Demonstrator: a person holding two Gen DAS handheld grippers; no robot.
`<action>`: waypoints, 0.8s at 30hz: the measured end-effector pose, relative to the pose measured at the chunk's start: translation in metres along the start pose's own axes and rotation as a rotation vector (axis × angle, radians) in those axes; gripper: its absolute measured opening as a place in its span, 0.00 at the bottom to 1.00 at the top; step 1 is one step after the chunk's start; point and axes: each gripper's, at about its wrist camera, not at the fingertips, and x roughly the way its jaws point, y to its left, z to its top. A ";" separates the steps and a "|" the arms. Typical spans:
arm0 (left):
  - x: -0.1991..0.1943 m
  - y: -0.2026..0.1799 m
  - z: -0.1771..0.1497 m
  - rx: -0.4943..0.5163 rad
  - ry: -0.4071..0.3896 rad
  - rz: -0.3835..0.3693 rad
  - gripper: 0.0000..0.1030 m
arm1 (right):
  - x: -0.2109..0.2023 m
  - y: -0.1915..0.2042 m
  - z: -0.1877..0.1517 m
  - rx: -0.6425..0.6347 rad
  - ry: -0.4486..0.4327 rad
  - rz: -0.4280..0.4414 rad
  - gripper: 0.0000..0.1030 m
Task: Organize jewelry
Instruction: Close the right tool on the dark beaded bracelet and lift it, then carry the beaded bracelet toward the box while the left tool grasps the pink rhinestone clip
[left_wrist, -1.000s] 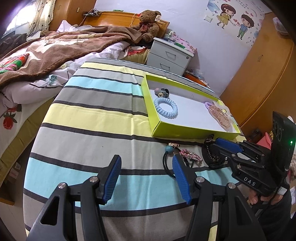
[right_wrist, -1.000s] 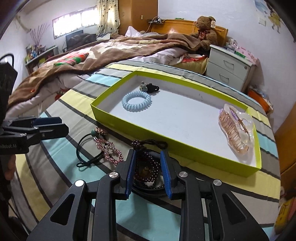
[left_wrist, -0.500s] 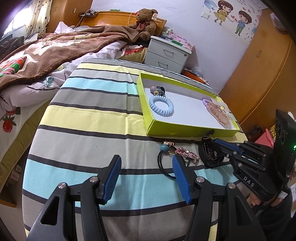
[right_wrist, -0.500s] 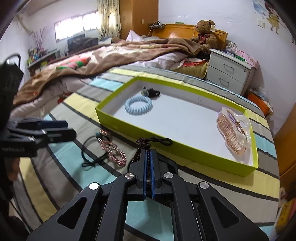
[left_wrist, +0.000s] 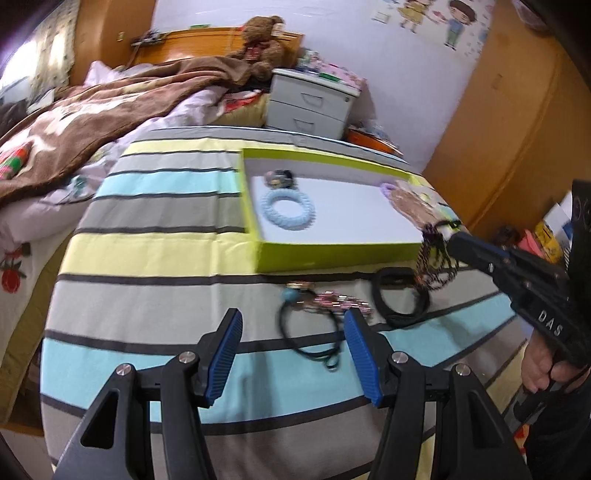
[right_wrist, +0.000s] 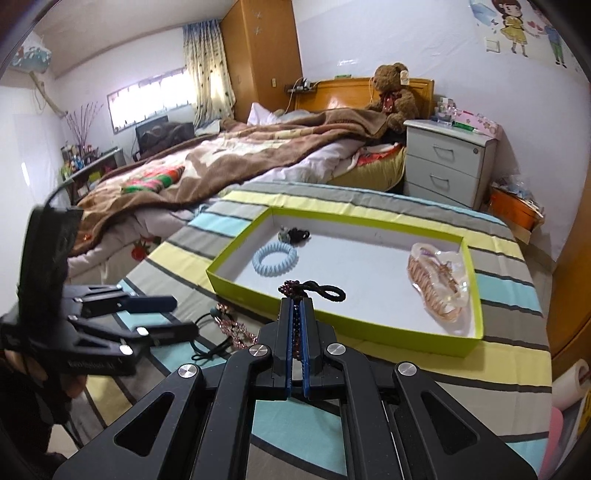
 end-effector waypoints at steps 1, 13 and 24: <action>0.001 -0.004 0.000 0.017 0.004 -0.006 0.58 | -0.003 -0.001 0.000 0.003 -0.008 -0.001 0.03; 0.010 -0.044 0.002 0.218 0.005 0.106 0.58 | -0.028 -0.016 -0.003 0.052 -0.073 0.005 0.03; 0.038 -0.067 0.008 0.339 0.084 0.085 0.58 | -0.039 -0.032 -0.009 0.090 -0.092 0.002 0.03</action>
